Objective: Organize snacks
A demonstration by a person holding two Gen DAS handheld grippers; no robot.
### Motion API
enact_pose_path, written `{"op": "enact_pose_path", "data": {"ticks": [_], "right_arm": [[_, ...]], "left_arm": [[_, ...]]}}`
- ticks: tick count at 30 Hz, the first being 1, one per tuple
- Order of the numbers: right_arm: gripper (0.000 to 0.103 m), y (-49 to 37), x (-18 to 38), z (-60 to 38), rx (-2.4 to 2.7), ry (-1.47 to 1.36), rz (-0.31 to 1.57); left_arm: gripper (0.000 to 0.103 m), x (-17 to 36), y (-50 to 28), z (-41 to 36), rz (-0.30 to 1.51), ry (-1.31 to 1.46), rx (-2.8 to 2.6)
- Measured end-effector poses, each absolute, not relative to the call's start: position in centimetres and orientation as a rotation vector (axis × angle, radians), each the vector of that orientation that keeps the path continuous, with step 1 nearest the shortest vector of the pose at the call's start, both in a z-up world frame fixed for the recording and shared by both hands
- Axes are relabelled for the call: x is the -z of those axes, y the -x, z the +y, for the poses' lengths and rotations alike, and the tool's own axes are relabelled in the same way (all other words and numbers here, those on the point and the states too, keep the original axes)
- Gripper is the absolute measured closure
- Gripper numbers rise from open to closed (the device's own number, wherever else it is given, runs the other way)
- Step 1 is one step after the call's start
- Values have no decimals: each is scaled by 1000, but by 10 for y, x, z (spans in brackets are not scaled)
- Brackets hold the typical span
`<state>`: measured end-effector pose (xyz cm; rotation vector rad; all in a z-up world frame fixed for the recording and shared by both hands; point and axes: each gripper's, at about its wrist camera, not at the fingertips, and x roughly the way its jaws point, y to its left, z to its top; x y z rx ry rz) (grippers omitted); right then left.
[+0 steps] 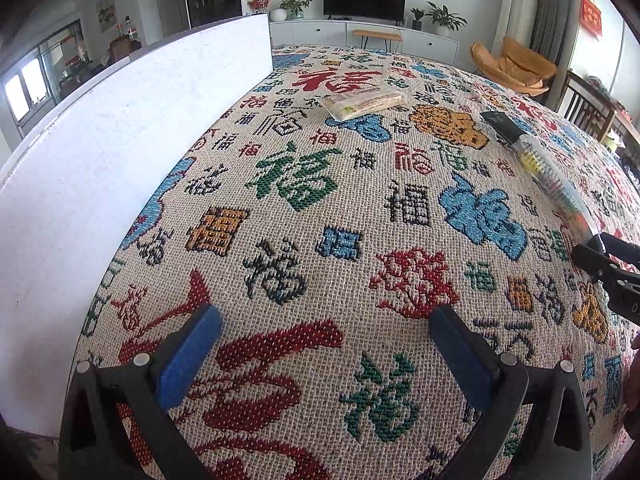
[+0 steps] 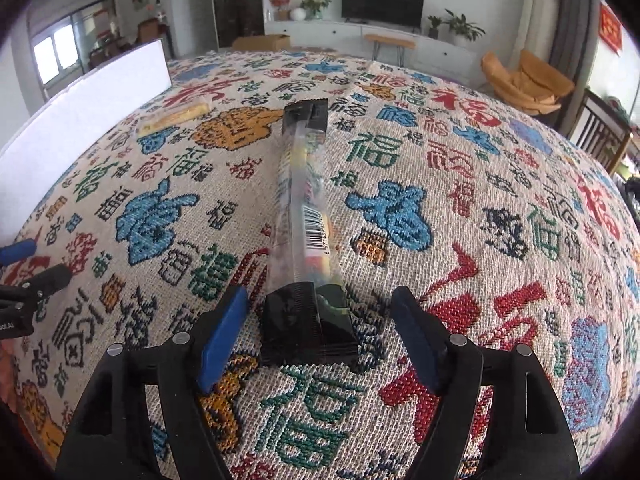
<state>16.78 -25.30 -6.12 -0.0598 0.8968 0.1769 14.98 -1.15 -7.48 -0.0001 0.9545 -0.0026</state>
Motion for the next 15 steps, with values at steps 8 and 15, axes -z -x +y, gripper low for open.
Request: {"op": "enact_pose_path", "data": {"ticks": [8,15], "right_arm": [[23,-172,60,-256,-175,53,898],[23,-167,59,-256,-175,54,897]], "left_arm": [[0,75,-150,-11,955,0,3],[0,75,-150,-11,954,0,3]]}}
